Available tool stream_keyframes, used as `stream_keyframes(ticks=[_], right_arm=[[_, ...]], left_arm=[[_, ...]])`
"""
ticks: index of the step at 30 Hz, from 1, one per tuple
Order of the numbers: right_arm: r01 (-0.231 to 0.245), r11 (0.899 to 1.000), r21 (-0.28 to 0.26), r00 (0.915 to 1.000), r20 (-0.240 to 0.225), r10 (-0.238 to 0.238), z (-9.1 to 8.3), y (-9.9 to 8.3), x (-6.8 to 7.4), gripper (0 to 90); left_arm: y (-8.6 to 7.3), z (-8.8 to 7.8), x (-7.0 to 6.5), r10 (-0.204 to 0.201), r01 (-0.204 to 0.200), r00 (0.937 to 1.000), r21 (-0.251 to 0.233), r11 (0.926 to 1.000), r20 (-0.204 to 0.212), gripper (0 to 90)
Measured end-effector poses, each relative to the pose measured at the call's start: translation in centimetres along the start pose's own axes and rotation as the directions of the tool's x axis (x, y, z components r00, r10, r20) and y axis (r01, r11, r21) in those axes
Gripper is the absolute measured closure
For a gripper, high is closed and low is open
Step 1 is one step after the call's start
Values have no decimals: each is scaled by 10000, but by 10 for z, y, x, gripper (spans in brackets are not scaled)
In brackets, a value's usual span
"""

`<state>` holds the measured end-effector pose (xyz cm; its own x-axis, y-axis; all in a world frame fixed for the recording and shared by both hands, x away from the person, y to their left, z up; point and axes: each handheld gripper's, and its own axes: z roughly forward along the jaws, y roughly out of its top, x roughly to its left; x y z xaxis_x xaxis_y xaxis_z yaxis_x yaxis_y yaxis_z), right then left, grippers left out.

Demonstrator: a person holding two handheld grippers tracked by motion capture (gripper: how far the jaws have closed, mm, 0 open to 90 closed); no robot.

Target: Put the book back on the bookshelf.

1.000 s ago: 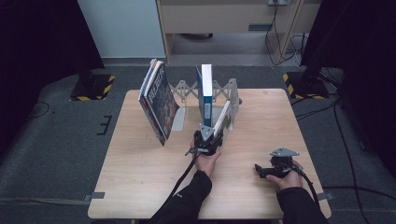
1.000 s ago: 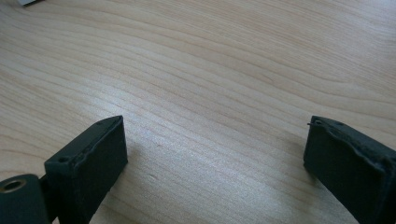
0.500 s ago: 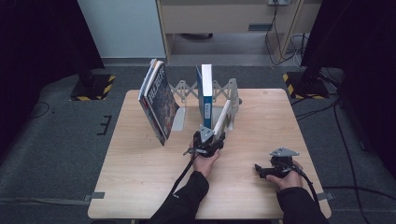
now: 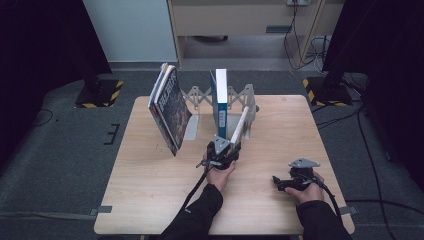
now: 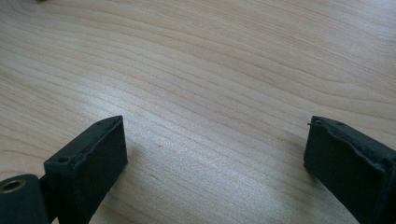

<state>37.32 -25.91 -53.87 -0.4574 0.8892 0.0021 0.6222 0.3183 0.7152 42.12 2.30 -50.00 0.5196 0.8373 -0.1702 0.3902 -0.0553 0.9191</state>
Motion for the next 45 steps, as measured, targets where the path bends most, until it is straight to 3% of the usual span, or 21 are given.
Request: stream_keyframes(ticks=[7, 10, 17, 24, 35, 38, 41, 45], right_arm=[[14, 10000, 3, 10000, -15, -14, 0, 0, 0, 61], [15, 10000, 1, 10000, -12, -15, 0, 0, 0, 61], [19, 10000, 4, 10000, -20, -19, 0, 0, 0, 61], [-3, 10000, -5, 10000, -4, 3, 0, 0, 0, 62], [-2, 10000, -5, 10000, -12, 2, 0, 0, 0, 61], [-3, 10000, -3, 10000, -19, 3, 0, 0, 0, 61], [-7, 10000, -2, 10000, -27, 7, 0, 0, 0, 61], [28, 10000, -9, 10000, -37, -28, 0, 0, 0, 61]], left_arm=[[0, 9, -3, 230, -229, 9990, -28, 9997, 391, 626], [-1, 7, -3, 379, -383, 9979, 61, 9992, 518, 615], [-6, -4, 2, 291, -285, 9928, -67, 9996, 1165, 618], [-5, -7, 3, 185, -177, 9929, -72, 9998, 1174, 641], [6, 11, 2, 201, -206, 9943, 30, 9998, 1047, 640], [9, 17, 4, 355, -369, 9943, 117, 9993, 1007, 634], [10, 20, 5, 291, -307, 9923, 116, 9995, 1200, 626], [9, 18, 6, 468, -508, 9895, 261, 9984, 1364, 615]])
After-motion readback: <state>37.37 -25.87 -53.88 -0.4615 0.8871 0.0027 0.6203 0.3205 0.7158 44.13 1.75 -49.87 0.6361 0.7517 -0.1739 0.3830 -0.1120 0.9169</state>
